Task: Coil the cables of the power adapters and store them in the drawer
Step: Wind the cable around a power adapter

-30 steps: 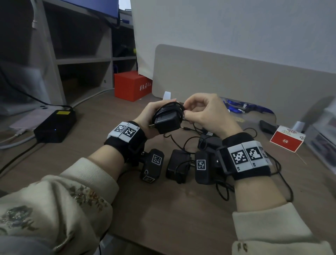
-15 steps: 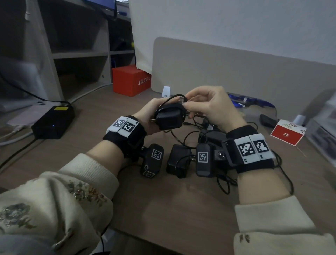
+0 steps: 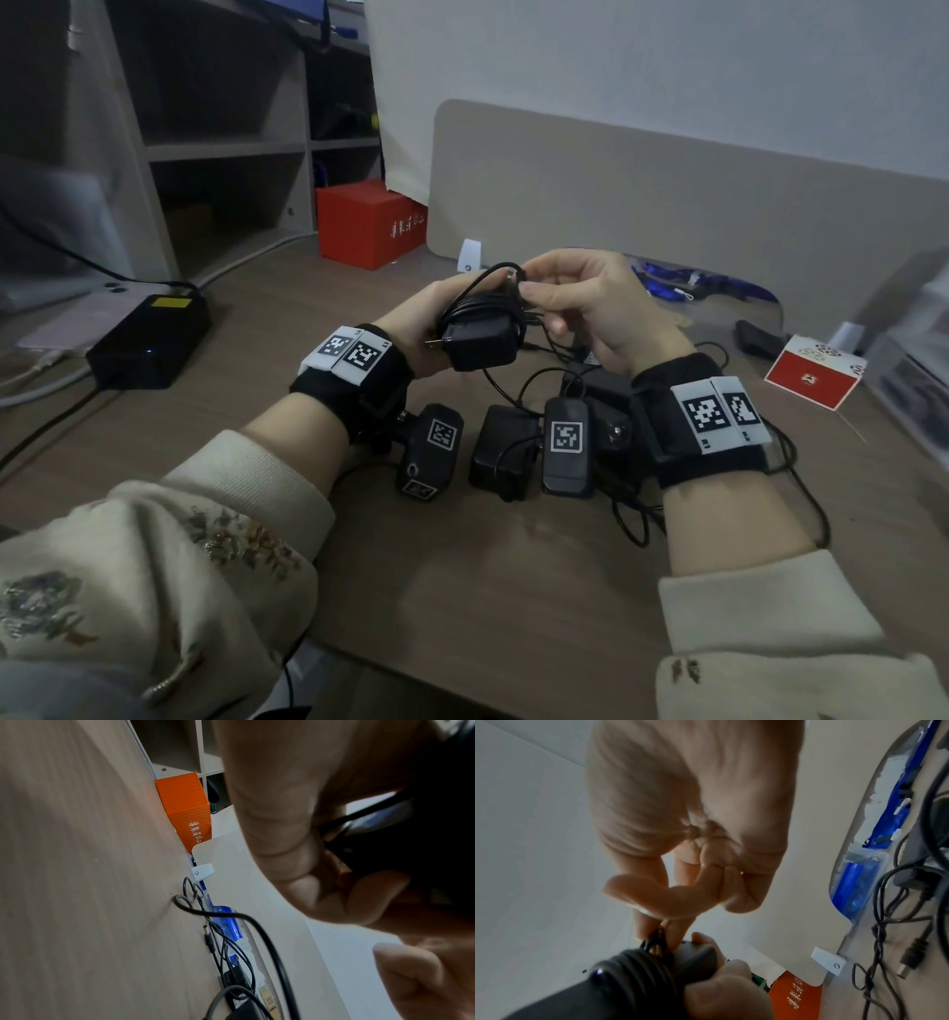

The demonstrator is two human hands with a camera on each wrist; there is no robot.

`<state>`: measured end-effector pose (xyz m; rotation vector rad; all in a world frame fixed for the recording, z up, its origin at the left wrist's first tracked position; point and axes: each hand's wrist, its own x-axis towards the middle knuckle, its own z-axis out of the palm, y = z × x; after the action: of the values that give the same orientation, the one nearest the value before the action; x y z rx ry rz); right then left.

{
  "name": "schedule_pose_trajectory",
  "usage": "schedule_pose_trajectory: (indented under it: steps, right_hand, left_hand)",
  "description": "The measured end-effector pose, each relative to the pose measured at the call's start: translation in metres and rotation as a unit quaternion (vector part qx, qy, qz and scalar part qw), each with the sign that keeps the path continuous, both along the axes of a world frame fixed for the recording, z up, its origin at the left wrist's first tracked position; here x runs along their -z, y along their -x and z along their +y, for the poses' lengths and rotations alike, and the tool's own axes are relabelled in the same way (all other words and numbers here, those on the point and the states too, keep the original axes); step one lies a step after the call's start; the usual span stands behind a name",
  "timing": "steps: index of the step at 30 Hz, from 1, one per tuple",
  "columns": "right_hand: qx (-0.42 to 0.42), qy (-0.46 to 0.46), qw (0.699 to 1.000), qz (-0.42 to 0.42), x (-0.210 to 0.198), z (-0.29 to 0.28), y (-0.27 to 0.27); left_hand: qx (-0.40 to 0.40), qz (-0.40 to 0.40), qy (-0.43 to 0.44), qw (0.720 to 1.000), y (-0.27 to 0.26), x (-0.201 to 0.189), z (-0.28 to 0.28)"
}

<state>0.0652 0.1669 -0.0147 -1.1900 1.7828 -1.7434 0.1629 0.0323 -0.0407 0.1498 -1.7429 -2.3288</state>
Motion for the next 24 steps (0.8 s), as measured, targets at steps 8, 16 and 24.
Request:
schedule_pose_trajectory:
  steps: [8,16,24]
  right_hand:
    - [0.032,-0.029,0.998,-0.034,-0.002,0.000,-0.003]
    - [0.082,0.013,0.992,0.092,0.002,-0.007,-0.010]
    - [0.009,-0.013,0.994,0.108,0.000,0.001,-0.011]
  left_hand:
    - [-0.029,0.064,0.021,0.997,0.004,0.003,-0.003]
    - [-0.089,0.032,-0.021,0.995,0.009,0.007,-0.009]
    - [-0.040,0.039,-0.062,0.997,0.007,0.005,-0.011]
